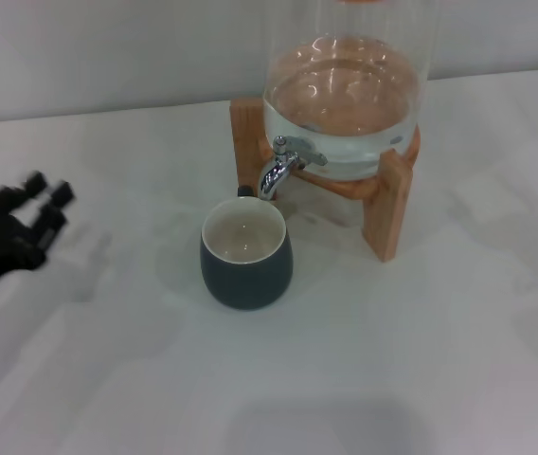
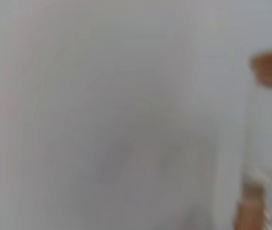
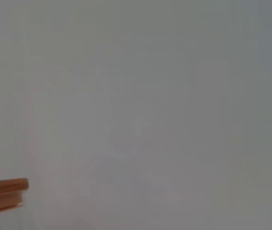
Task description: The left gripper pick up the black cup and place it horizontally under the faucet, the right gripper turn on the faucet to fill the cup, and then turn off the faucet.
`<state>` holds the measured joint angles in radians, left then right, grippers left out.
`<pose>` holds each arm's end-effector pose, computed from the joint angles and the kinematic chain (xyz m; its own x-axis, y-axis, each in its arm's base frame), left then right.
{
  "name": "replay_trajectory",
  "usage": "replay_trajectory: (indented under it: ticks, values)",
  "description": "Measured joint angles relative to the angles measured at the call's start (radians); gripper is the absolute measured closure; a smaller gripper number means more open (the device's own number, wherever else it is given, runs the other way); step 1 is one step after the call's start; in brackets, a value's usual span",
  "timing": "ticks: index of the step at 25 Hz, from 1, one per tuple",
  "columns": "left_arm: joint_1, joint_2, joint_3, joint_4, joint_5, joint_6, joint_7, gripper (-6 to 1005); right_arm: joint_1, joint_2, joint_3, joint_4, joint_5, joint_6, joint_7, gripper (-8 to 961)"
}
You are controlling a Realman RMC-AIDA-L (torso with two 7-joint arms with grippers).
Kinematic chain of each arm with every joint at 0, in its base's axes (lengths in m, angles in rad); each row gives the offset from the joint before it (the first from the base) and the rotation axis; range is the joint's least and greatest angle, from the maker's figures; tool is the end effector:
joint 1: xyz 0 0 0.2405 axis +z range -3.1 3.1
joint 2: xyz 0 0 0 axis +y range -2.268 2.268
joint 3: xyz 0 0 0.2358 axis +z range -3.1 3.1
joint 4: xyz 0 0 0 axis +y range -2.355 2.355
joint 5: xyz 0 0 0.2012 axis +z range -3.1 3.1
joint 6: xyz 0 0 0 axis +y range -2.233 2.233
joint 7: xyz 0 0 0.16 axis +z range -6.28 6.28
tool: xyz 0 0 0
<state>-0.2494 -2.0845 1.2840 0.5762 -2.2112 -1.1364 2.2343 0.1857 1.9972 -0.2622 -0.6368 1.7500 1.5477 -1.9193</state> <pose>-0.2655 0.3184 -0.0061 0.6549 0.1080 0.7480 0.6385 -0.6084 -0.4712 0.3485 0.2583 0.1720 0.5064 0.1093 -0.8554 -0.8073 -0.2886 -0.5148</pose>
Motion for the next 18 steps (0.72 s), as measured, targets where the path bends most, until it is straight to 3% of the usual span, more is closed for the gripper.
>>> replay_trajectory:
  ticks: [5, 10, 14, 18]
  values:
    - [0.022, 0.002, -0.001, 0.003, -0.141, -0.027, 0.008, 602, -0.005, 0.001, -0.009, -0.008, -0.018, 0.023, 0.019, 252]
    - [0.016, 0.001, 0.0, 0.001, -0.167, -0.032, 0.008, 480, -0.037, 0.004, -0.027, -0.068, -0.048, 0.15, 0.066, 252]
    - [0.012, 0.003, 0.0, 0.005, -0.168, -0.032, 0.009, 383, -0.07, 0.007, -0.144, -0.158, -0.047, 0.21, 0.169, 253]
    - [0.004, 0.003, -0.002, 0.006, -0.17, -0.03, 0.01, 381, -0.089, 0.006, -0.321, -0.232, -0.026, 0.219, 0.229, 254]
